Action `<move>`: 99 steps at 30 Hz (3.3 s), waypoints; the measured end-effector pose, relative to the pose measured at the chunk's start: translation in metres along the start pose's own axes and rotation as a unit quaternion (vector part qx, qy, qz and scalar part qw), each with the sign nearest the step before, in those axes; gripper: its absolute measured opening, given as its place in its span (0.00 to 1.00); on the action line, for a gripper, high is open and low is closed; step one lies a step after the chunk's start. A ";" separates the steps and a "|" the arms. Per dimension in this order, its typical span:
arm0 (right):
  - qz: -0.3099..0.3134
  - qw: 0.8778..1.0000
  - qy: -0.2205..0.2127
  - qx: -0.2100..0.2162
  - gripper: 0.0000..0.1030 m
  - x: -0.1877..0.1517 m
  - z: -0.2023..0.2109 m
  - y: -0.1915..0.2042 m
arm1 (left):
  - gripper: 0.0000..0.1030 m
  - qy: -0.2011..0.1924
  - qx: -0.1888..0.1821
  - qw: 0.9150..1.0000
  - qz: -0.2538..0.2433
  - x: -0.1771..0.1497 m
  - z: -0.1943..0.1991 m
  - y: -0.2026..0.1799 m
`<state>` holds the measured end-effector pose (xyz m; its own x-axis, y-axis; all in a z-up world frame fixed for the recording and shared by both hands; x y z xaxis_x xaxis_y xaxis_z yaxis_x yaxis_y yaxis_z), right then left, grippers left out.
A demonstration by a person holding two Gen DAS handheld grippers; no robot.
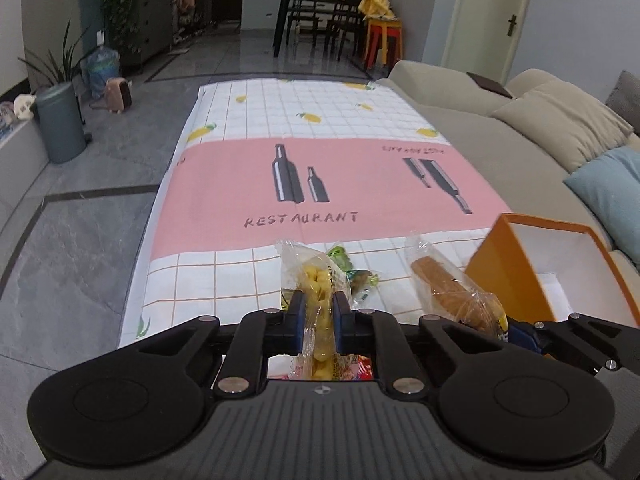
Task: Organize snacks
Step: 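Grasp the waffle pack and bread slice with the left tool while the right tool grasps the bread roll bag, then lift the held snacks with both tools and carry them toward the orange box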
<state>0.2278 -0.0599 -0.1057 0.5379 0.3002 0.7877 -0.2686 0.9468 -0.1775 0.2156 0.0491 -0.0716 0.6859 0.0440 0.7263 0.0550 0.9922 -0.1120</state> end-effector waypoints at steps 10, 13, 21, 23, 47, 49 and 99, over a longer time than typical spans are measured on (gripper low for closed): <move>-0.048 0.997 -0.024 0.060 0.16 0.006 0.094 -0.005 | 0.14 0.039 -0.011 0.999 -0.016 -0.029 0.059 -0.016; -0.107 0.988 0.017 0.106 0.16 -0.006 0.112 -0.011 | 0.14 0.068 -0.012 0.997 -0.027 -0.050 0.065 -0.022; -0.230 0.947 0.126 0.187 0.16 -0.048 0.132 -0.020 | 0.14 0.144 -0.023 0.988 -0.041 -0.098 0.056 -0.031; -0.249 0.938 0.149 0.188 0.16 -0.058 0.123 -0.020 | 0.14 0.155 -0.024 0.987 -0.039 -0.106 0.051 -0.032; -0.215 0.950 0.178 0.142 0.28 -0.085 0.081 -0.014 | 0.20 0.176 -0.046 0.982 -0.043 -0.130 0.034 -0.044; -0.215 0.949 0.183 0.136 0.22 -0.090 0.080 -0.018 | 0.20 0.171 -0.066 0.982 -0.045 -0.127 0.038 -0.052; -0.226 0.933 0.201 0.197 0.20 -0.132 0.127 -0.023 | 0.64 0.239 -0.124 0.963 0.019 -0.144 0.043 -0.070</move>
<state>0.0618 -0.1361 -0.1304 0.9022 -0.0245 0.4306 -0.1722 0.8949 0.4118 0.0819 -0.0215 -0.1396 0.9434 -0.0381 0.3295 0.1542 0.9298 -0.3342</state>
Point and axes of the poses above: each gripper's, at about its wrist camera, not at the fingertips, and z roughly against the way its jaws point, y to its left, x to its top, the point moved 7 cm from there along -z, roughly the way its jaws point, and after that the axes turned 2 degrees about -y, right-handed, at the moved point
